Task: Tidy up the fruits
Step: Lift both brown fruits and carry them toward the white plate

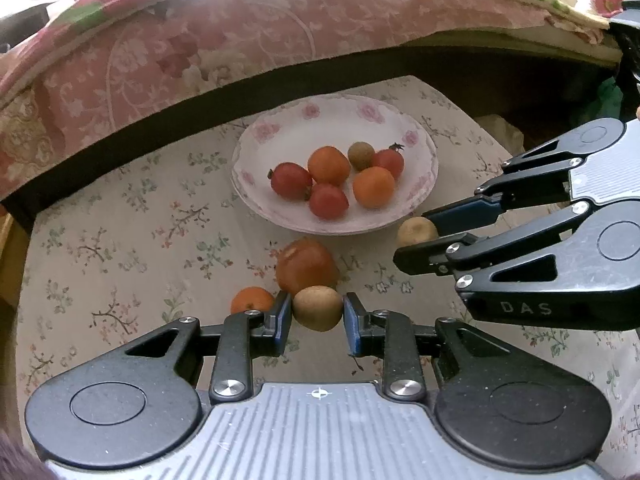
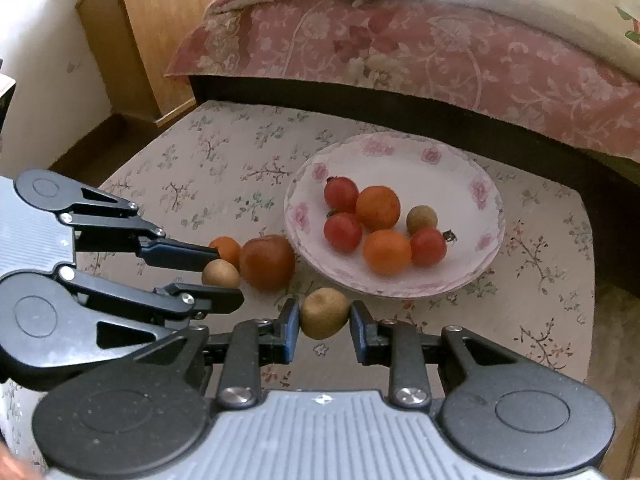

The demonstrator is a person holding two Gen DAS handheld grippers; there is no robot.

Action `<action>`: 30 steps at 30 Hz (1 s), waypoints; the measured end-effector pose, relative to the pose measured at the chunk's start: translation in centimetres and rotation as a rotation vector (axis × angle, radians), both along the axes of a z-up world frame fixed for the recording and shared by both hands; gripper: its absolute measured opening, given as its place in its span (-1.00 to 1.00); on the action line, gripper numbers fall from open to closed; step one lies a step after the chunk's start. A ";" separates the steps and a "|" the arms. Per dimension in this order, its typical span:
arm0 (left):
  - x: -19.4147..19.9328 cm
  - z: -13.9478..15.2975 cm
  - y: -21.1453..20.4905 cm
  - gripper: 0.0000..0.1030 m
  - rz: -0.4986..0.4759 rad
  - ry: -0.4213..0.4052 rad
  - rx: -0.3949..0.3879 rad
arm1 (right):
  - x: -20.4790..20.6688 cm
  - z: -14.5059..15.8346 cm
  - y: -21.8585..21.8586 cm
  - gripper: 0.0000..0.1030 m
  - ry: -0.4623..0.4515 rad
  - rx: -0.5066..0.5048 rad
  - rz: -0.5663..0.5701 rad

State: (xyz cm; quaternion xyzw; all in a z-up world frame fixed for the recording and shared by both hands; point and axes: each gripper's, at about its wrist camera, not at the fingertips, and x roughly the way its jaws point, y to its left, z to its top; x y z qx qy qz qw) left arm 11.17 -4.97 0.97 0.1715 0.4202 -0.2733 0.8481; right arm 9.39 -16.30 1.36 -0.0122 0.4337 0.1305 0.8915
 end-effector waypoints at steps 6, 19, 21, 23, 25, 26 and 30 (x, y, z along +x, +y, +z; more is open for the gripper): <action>0.4 0.7 -0.3 -0.30 -0.001 -0.025 -0.012 | 0.2 0.6 -0.5 -0.44 -0.018 0.002 -0.020; -0.3 0.5 1.9 -0.22 0.024 0.024 -0.001 | 0.4 0.8 -0.8 -0.44 -0.014 0.014 -0.032; -1.1 0.2 2.9 -0.17 0.049 0.045 0.009 | 0.3 0.8 -0.6 -0.44 -0.012 0.014 -0.025; -2.1 -0.2 3.8 -0.16 0.067 0.072 0.021 | 0.1 0.7 -0.4 -0.44 -0.003 0.027 -0.016; -3.0 -0.5 4.5 -0.14 0.083 0.087 0.033 | -0.1 0.6 0.1 -0.44 0.003 0.032 -0.001; -3.3 -0.6 4.8 -0.11 0.090 0.094 0.034 | -0.4 0.6 0.5 -0.44 0.002 0.029 0.010; -3.9 -1.5 5.2 -0.04 0.108 0.112 0.059 | -0.9 0.7 1.7 -0.44 0.004 0.026 0.043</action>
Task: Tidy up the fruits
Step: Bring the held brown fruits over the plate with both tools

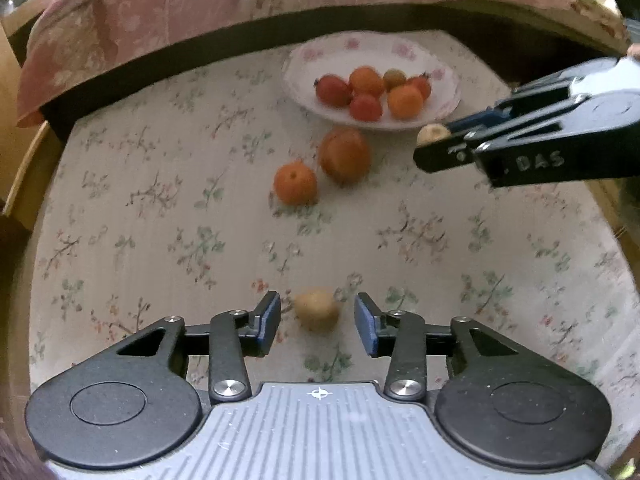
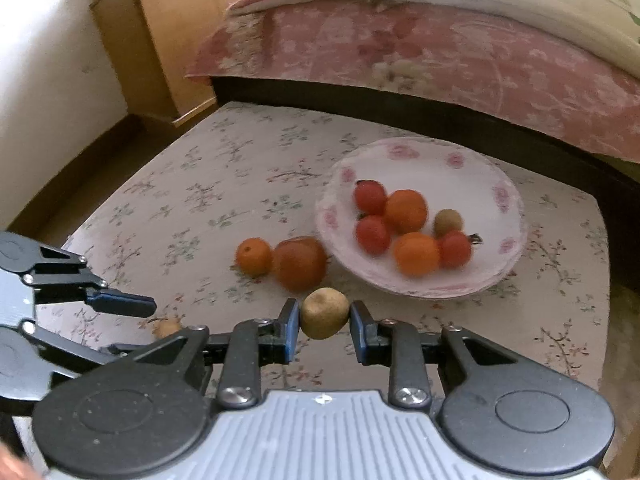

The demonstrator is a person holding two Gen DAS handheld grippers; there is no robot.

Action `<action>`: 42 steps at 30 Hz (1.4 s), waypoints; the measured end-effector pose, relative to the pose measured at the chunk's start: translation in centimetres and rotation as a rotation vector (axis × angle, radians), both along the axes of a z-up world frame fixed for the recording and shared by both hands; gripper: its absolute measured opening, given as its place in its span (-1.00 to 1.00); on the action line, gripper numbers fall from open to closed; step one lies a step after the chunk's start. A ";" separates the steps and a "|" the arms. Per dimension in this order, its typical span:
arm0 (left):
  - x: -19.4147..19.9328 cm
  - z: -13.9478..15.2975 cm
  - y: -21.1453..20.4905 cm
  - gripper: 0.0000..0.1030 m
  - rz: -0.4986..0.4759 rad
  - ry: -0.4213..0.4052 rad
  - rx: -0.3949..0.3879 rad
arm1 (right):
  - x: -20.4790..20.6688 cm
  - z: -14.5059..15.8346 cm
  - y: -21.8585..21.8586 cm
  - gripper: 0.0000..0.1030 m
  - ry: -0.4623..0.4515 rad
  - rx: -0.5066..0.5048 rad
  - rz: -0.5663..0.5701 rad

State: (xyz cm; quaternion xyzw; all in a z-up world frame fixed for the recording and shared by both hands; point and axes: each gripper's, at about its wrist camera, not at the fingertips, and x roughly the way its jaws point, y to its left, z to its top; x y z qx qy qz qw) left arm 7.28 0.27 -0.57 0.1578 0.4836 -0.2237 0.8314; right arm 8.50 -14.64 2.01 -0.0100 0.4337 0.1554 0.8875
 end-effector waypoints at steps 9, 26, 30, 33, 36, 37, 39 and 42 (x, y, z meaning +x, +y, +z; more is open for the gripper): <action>0.6 -1.4 0.4 -0.05 0.027 0.021 0.008 | -0.1 -0.4 1.2 -0.44 0.015 -0.006 0.033; 0.5 -0.7 -1.4 -0.34 -0.007 -0.005 -0.024 | 0.0 -0.1 0.4 -0.44 0.005 -0.006 0.010; 1.3 0.5 -2.3 -0.34 -0.016 -0.044 -0.043 | 0.3 0.3 -0.3 -0.44 -0.009 -0.003 -0.011; 2.1 1.3 -3.0 -0.34 -0.023 -0.068 -0.060 | 0.7 0.5 -1.1 -0.44 -0.017 0.000 -0.037; 2.9 1.8 -4.0 -0.34 -0.038 -0.089 -0.070 | 1.1 0.7 -1.8 -0.44 -0.023 -0.002 -0.062; 3.2 1.9 -4.2 -0.34 -0.042 -0.094 -0.073 | 1.2 0.7 -1.9 -0.44 -0.025 -0.002 -0.068; 3.8 2.1 -4.8 -0.34 -0.049 -0.105 -0.078 | 1.4 0.8 -2.3 -0.44 -0.028 -0.003 -0.080; 4.8 2.4 -5.4 -0.34 -0.053 -0.120 -0.083 | 1.9 0.8 -2.8 -0.44 -0.031 -0.004 -0.095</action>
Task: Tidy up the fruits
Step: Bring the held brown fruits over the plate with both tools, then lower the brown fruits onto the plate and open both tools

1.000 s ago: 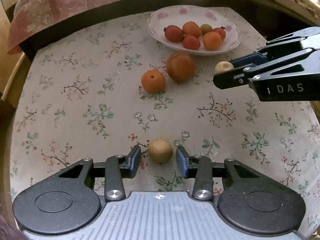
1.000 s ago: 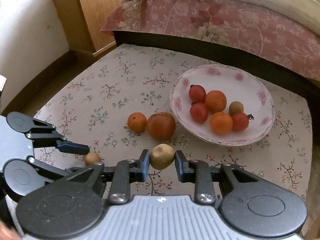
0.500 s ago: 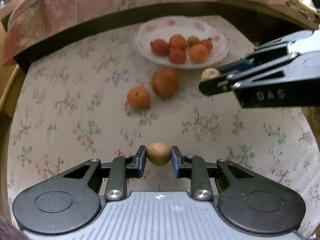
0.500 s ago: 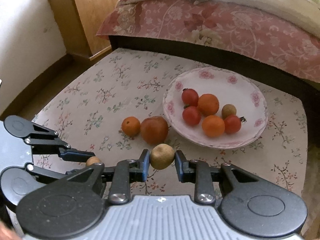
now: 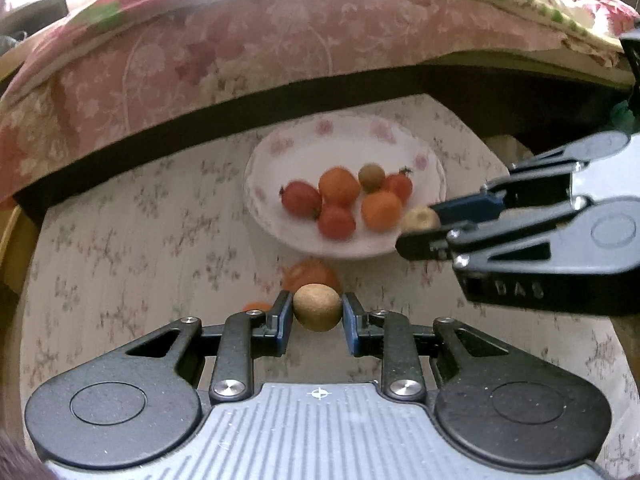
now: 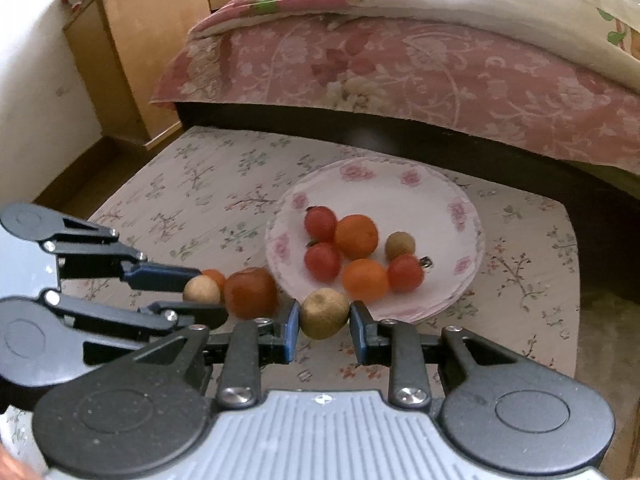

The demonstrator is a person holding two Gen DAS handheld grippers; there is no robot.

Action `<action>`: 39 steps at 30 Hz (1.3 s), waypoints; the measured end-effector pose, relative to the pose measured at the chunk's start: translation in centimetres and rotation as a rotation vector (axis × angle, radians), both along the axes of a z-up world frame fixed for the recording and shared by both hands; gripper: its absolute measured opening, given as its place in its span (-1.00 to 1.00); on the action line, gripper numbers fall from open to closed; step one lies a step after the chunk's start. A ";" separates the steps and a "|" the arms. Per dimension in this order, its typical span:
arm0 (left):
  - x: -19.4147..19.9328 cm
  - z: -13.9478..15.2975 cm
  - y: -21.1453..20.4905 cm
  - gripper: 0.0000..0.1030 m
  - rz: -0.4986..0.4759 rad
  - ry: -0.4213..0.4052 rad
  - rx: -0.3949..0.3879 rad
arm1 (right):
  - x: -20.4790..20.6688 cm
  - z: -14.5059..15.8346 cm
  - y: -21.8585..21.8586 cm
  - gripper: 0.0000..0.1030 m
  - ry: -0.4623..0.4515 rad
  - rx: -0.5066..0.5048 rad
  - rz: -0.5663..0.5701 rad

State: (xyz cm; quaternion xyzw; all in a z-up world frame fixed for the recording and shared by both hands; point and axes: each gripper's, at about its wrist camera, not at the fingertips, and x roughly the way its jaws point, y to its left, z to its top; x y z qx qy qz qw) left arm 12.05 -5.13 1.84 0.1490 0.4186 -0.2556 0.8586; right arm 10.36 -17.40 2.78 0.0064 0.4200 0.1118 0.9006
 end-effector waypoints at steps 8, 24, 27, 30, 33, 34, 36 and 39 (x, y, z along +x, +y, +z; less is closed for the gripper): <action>2.0 0.3 -1.1 -0.33 -0.008 -0.025 0.002 | 1.1 -0.2 -0.9 -0.44 -0.003 -0.004 -0.029; 3.8 0.2 -3.1 -0.34 -0.030 -0.054 0.007 | 2.9 -0.3 -2.3 -0.44 -0.020 -0.003 -0.076; 4.3 -0.1 -3.2 -0.33 -0.030 -0.048 0.006 | 3.3 -0.7 -2.5 -0.44 -0.015 -0.002 -0.083; 4.9 -0.1 -2.7 -0.32 -0.014 -0.040 -0.009 | 3.7 -0.9 -2.7 -0.44 -0.011 -0.001 -0.086; 5.3 0.3 -2.0 -0.30 0.007 -0.036 -0.020 | 3.8 -1.0 -2.7 -0.44 -0.008 0.000 -0.088; 5.2 0.4 -1.7 -0.28 0.010 -0.035 -0.023 | 3.8 -1.0 -2.7 -0.44 -0.007 0.001 -0.087; 5.2 0.8 -1.2 -0.27 0.020 -0.038 -0.020 | 3.7 -1.0 -2.6 -0.44 -0.008 0.001 -0.085; 5.2 1.1 -0.6 -0.27 0.038 -0.024 -0.030 | 3.5 -0.9 -2.5 -0.44 -0.012 0.001 -0.083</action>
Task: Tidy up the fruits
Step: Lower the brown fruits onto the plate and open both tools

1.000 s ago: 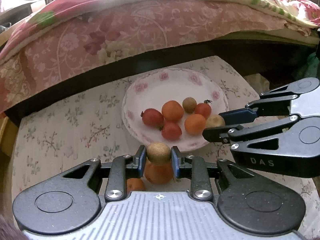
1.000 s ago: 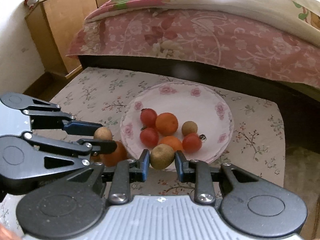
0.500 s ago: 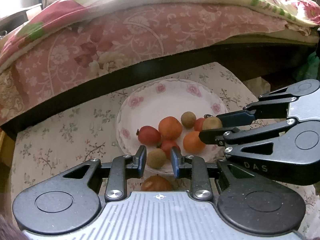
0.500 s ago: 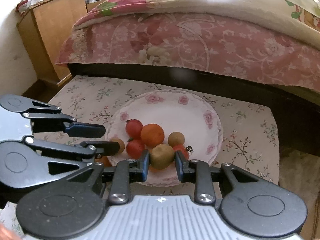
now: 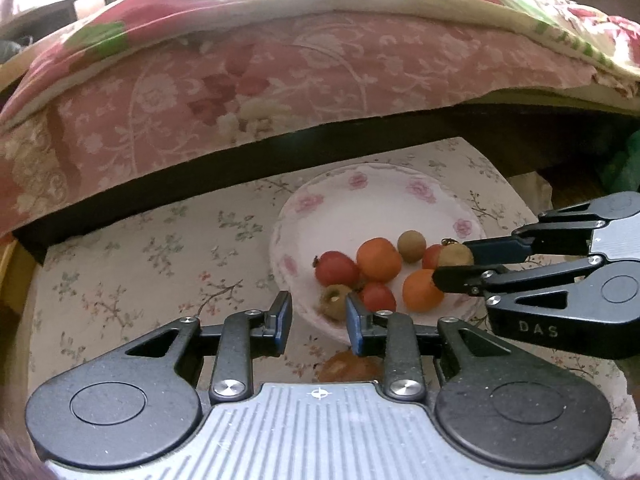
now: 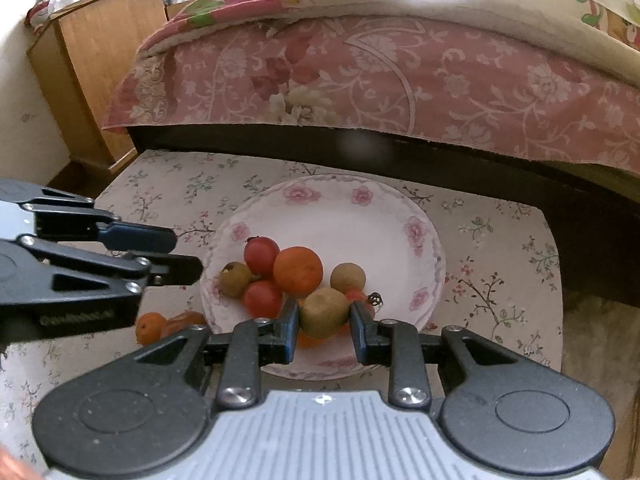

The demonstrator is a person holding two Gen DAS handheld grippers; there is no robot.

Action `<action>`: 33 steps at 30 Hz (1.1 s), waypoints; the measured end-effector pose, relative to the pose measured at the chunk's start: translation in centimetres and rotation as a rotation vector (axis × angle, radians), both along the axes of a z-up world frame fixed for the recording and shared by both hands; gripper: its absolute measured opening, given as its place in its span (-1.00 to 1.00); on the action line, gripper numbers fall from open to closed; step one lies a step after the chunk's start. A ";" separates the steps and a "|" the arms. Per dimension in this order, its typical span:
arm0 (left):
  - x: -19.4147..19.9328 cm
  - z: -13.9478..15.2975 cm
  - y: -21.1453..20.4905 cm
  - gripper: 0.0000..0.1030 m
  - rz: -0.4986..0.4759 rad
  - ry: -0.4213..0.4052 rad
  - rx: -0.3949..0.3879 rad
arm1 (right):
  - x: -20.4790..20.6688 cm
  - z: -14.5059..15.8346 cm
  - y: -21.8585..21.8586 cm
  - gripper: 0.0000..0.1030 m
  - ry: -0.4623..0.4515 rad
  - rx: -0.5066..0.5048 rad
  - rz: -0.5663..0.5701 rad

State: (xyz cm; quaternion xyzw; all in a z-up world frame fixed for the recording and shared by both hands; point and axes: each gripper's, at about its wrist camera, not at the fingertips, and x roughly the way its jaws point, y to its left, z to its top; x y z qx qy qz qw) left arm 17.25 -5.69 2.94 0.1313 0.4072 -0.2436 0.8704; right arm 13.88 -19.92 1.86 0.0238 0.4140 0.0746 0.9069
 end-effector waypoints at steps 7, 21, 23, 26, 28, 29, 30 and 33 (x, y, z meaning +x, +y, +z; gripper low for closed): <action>-0.3 -0.4 -0.4 -0.20 -0.011 0.013 0.010 | 0.1 0.0 -0.3 -0.44 0.001 0.014 -0.012; -0.6 -0.2 -0.2 0.08 -0.018 0.012 0.012 | 0.1 0.3 -0.8 -0.32 -0.017 0.033 -0.045; -0.8 0.0 0.1 0.11 -0.016 0.010 0.014 | 0.0 0.4 -0.8 -0.32 -0.020 0.034 -0.047; -1.1 0.2 0.5 0.19 -0.008 0.000 0.023 | -0.4 0.7 -0.7 -0.32 -0.028 0.041 -0.048; -1.3 0.3 1.0 0.21 -0.002 -0.003 0.028 | -0.8 1.0 -0.3 -0.32 -0.034 0.045 -0.035; -1.4 0.3 1.2 0.22 0.002 -0.002 0.030 | -1.0 1.1 0.0 -0.32 -0.036 0.045 -0.026; -1.5 0.3 1.5 0.23 0.005 0.000 0.031 | -1.3 1.2 0.4 -0.32 -0.038 0.046 -0.016; -2.2 0.1 2.2 0.28 0.010 0.006 0.045 | -1.9 1.4 1.6 -0.32 -0.037 0.050 0.023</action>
